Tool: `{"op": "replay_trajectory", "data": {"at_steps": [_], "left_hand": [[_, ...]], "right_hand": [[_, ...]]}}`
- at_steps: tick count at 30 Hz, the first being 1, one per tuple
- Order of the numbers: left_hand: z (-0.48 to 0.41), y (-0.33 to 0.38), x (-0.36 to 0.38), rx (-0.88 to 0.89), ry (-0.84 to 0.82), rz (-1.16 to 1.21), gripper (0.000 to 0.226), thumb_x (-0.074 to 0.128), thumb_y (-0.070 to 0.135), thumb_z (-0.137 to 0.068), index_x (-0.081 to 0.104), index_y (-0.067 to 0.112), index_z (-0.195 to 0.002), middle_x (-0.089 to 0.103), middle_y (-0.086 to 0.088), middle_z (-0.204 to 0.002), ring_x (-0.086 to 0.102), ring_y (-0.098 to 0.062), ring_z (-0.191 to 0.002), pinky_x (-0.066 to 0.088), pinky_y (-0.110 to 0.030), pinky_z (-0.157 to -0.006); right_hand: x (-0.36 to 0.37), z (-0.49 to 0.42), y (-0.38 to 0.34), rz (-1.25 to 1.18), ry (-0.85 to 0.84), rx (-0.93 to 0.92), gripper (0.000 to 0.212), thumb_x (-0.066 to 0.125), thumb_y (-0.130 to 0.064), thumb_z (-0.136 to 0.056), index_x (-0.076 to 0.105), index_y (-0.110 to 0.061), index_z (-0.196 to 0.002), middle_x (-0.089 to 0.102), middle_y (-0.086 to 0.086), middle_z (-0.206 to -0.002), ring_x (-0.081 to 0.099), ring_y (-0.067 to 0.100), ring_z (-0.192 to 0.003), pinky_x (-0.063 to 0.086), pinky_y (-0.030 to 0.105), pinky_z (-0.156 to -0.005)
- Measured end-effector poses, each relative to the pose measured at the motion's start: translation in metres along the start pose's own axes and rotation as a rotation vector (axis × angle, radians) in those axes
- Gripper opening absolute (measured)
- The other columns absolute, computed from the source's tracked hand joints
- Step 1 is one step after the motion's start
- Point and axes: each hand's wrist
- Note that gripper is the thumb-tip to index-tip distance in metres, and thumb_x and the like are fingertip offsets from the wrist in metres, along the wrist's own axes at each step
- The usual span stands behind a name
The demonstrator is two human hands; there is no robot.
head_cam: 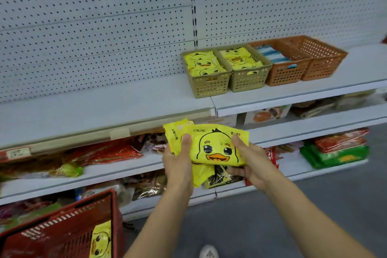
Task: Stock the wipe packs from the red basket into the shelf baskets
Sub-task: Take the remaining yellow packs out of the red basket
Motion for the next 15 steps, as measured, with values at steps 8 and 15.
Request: {"op": "replay_trajectory", "data": {"at_steps": [8, 15], "left_hand": [[-0.083, 0.011, 0.095, -0.070, -0.059, -0.047, 0.056, 0.085, 0.054, -0.061, 0.070, 0.017, -0.100, 0.076, -0.007, -0.093, 0.072, -0.030, -0.091, 0.057, -0.053, -0.082], [-0.181, 0.037, 0.186, -0.040, -0.094, -0.033, 0.031, 0.073, 0.035, -0.084, 0.070, 0.012, -0.105, 0.076, -0.011, -0.087, 0.074, -0.029, -0.080, 0.058, -0.056, -0.074]], "right_hand": [[-0.056, -0.090, -0.080, -0.077, 0.159, -0.225, 0.019, 0.069, -0.017, -0.083, 0.067, -0.008, -0.101, 0.073, 0.005, -0.081, 0.067, 0.015, -0.061, 0.053, 0.027, -0.047], [-0.086, -0.212, -0.179, -0.035, 0.278, -0.323, 0.015, 0.068, -0.017, -0.085, 0.066, -0.014, -0.100, 0.072, 0.005, -0.090, 0.068, 0.014, -0.065, 0.054, 0.027, -0.048]]}}
Point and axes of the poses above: each hand's wrist, its own z-axis away from the middle knuckle, its own x-axis out of the palm, y = z × x
